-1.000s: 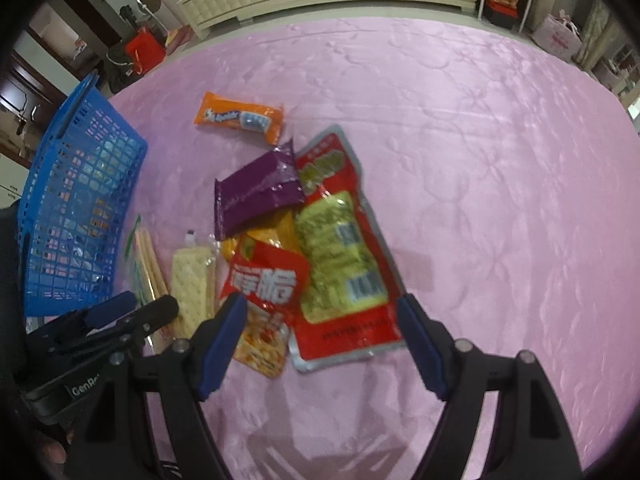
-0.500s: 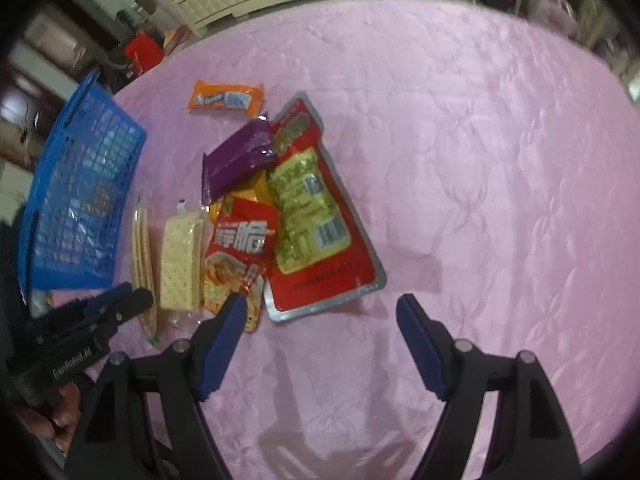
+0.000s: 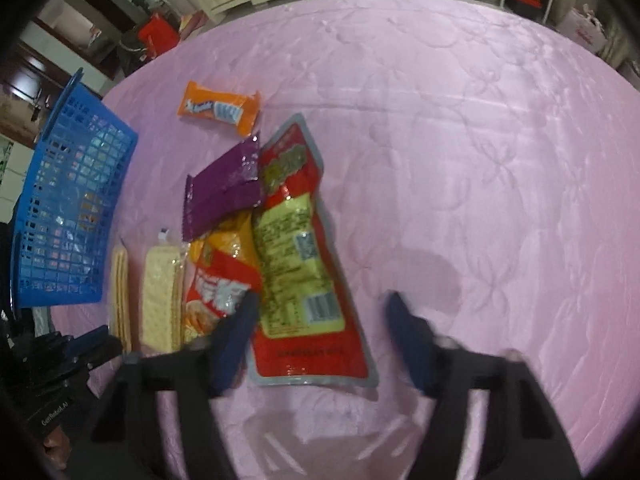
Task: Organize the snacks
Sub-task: 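Grasp the green-edged cracker pack with the left tool while the right tool grasps the red pickle pouch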
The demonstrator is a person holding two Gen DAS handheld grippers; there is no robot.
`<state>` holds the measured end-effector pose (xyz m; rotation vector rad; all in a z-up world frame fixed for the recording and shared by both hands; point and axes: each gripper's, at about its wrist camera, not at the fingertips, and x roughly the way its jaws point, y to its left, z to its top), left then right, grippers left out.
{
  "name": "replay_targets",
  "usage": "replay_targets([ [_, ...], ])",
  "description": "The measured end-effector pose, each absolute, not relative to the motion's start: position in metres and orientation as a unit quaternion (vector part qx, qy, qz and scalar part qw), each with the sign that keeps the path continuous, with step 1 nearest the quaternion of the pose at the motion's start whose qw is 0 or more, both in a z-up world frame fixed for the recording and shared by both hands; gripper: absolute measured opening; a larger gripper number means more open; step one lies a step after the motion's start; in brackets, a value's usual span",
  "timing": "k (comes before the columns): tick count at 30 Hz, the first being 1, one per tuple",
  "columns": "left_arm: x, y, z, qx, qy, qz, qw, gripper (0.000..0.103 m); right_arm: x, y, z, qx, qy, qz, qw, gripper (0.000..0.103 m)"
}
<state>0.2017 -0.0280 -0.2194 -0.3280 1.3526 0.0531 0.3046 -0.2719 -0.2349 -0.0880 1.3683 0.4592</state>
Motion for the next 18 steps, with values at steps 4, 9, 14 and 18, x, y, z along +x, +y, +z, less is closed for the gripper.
replay_targets([
  [4,0.205,-0.029,-0.217,-0.155,0.626,0.009,0.764,0.005,0.296,-0.267,-0.236,-0.044,0.631,0.225,0.741,0.015],
  [9,0.2,-0.031,-0.207,-0.155,0.621,-0.003,0.768,0.003,0.277,-0.268,-0.219,-0.033,0.609,0.225,0.759,0.006],
  [14,0.194,-0.04,-0.194,-0.149,0.617,-0.015,0.773,0.003,0.259,-0.272,-0.19,-0.028,0.59,0.236,0.772,0.004],
  [18,0.189,-0.052,-0.179,-0.139,0.604,-0.027,0.784,0.002,0.241,-0.275,-0.169,-0.035,0.577,0.234,0.781,0.004],
])
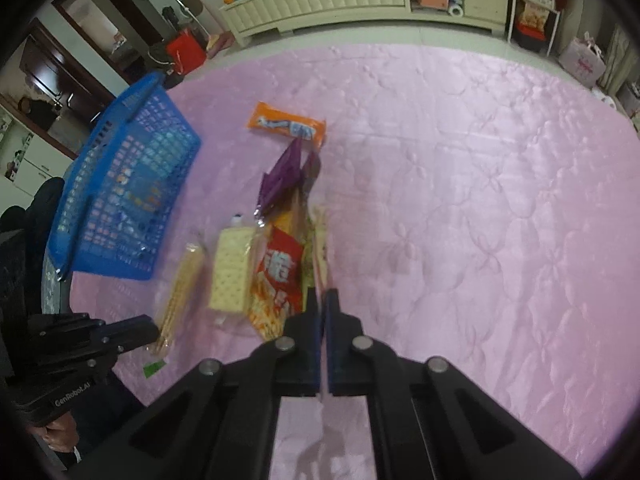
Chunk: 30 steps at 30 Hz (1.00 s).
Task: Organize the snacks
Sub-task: 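Carry the cracker pack and red pouch over the blue basket with both tools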
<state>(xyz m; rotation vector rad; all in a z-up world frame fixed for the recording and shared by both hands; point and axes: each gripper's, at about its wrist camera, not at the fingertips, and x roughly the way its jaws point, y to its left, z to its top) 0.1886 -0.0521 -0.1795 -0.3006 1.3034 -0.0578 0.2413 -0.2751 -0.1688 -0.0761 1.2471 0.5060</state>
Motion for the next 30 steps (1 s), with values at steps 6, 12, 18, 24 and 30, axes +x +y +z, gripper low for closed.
replay_targets([
  [6,0.18,-0.065,-0.155,-0.133,0.587,-0.052,0.797,0.002,0.211,-0.282,-0.143,-0.036,0.571,0.23,0.787,0.004],
  [12,0.171,-0.062,-0.133,-0.138,0.576,-0.078,0.802,0.002,0.177,-0.271,-0.126,-0.042,0.573,0.219,0.789,0.004],
  [18,0.163,-0.049,-0.111,-0.136,0.562,-0.098,0.81,0.002,0.161,-0.246,-0.117,-0.06,0.579,0.192,0.79,0.004],
  [24,0.166,-0.024,-0.083,-0.138,0.543,-0.117,0.82,0.002,0.156,-0.215,-0.102,-0.079,0.575,0.179,0.794,0.004],
  [30,0.167,0.013,-0.053,-0.136,0.526,-0.117,0.831,0.002,0.162,-0.169,-0.079,-0.096,0.563,0.19,0.799,0.004],
])
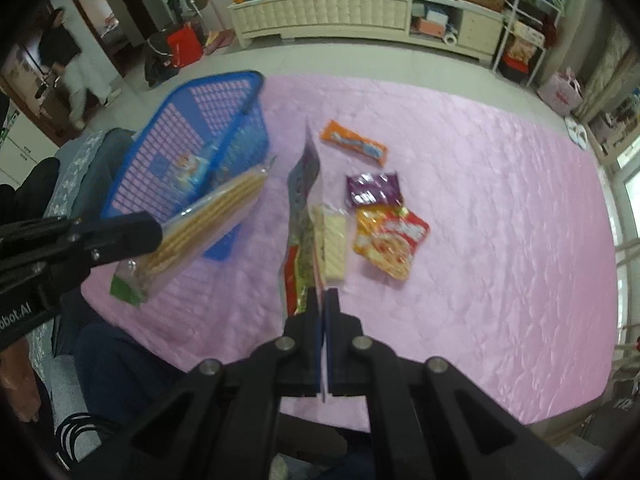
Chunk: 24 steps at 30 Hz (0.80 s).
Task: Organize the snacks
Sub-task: 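Carry the cracker pack and red pouch over the blue basket with both tools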
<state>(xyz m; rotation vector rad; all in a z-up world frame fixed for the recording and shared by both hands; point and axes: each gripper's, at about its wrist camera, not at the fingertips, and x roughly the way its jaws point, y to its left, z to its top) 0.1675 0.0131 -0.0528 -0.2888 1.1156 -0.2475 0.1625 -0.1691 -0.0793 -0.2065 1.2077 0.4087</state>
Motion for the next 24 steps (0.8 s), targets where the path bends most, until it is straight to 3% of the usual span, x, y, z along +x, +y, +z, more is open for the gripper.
replay_targets([
  [12,0.18,0.104,-0.037,-0.165,0.526,-0.091,0.83,0.002,0.188,-0.065,-0.071,-0.123,0.557,0.238,0.786,0.004],
  [24,0.222,0.151,-0.09,-0.176,0.559,-0.079,0.807,0.002,0.226,-0.013,-0.111,-0.139,0.595,0.232,0.757,0.004],
])
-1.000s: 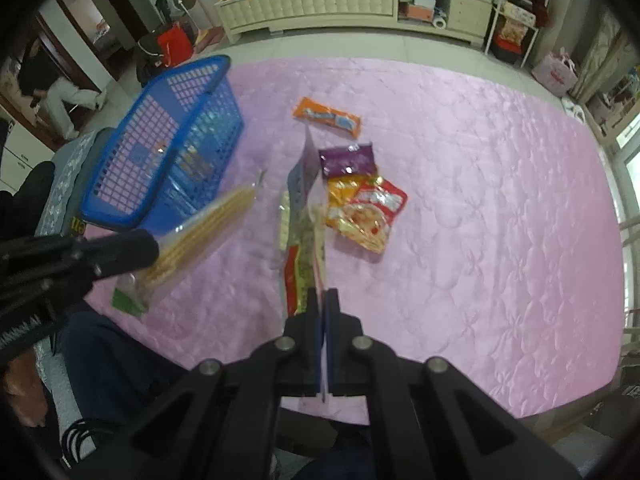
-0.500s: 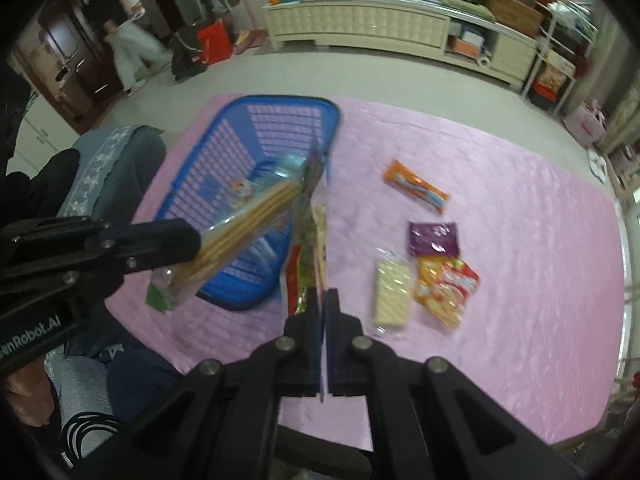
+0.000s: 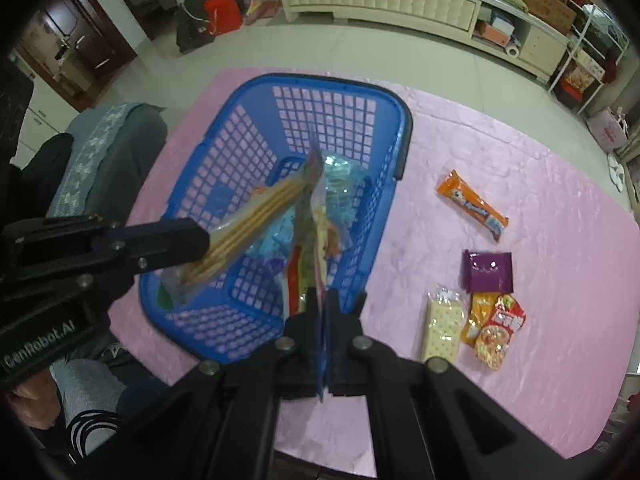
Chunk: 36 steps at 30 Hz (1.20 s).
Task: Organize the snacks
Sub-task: 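Carry the cracker pack and red pouch over the blue basket with both tools, then open both tools to drop the cracker pack and pouch into the basket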
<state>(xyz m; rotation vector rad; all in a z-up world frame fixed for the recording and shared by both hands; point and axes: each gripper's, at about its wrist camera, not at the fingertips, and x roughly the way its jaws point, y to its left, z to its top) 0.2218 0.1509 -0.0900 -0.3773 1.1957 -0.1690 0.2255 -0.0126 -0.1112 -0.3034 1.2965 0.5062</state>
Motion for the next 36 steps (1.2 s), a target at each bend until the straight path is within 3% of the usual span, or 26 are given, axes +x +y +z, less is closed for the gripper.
replay_targets([
  [16,0.252,0.155,-0.126,-0.159,0.579,-0.079,0.796,0.002,0.255,-0.004,-0.137,-0.136,0.609,0.209,0.753,0.005],
  [17,0.251,0.154,-0.125,-0.156,0.579,-0.075,0.797,0.007,0.254,-0.003,-0.137,-0.139,0.609,0.211,0.752,0.006],
  [18,0.25,0.153,-0.125,-0.154,0.578,-0.072,0.798,0.02,0.252,-0.003,-0.137,-0.143,0.609,0.213,0.751,0.007],
  [20,0.242,0.151,-0.121,-0.15,0.572,-0.063,0.804,0.039,0.247,-0.003,-0.134,-0.143,0.606,0.219,0.751,0.015],
  [22,0.237,0.149,-0.119,-0.141,0.572,-0.062,0.806,0.04,0.238,-0.004,-0.127,-0.145,0.598,0.224,0.755,0.019],
  [24,0.228,0.148,-0.118,-0.136,0.574,-0.061,0.805,0.04,0.232,-0.005,-0.122,-0.163,0.588,0.217,0.762,0.032],
  [26,0.22,0.149,-0.115,-0.136,0.574,-0.053,0.805,0.04,0.223,-0.008,-0.115,-0.191,0.569,0.201,0.774,0.056],
  [28,0.21,0.149,-0.112,-0.138,0.573,-0.05,0.807,0.043,0.217,-0.014,-0.109,-0.188,0.565,0.207,0.776,0.064],
  [31,0.195,0.144,-0.104,-0.128,0.566,-0.049,0.813,0.044,0.208,-0.028,-0.098,-0.166,0.567,0.212,0.778,0.066],
  [36,0.171,0.125,-0.086,-0.104,0.545,-0.049,0.83,0.058,0.188,-0.051,-0.079,-0.154,0.548,0.217,0.793,0.068],
])
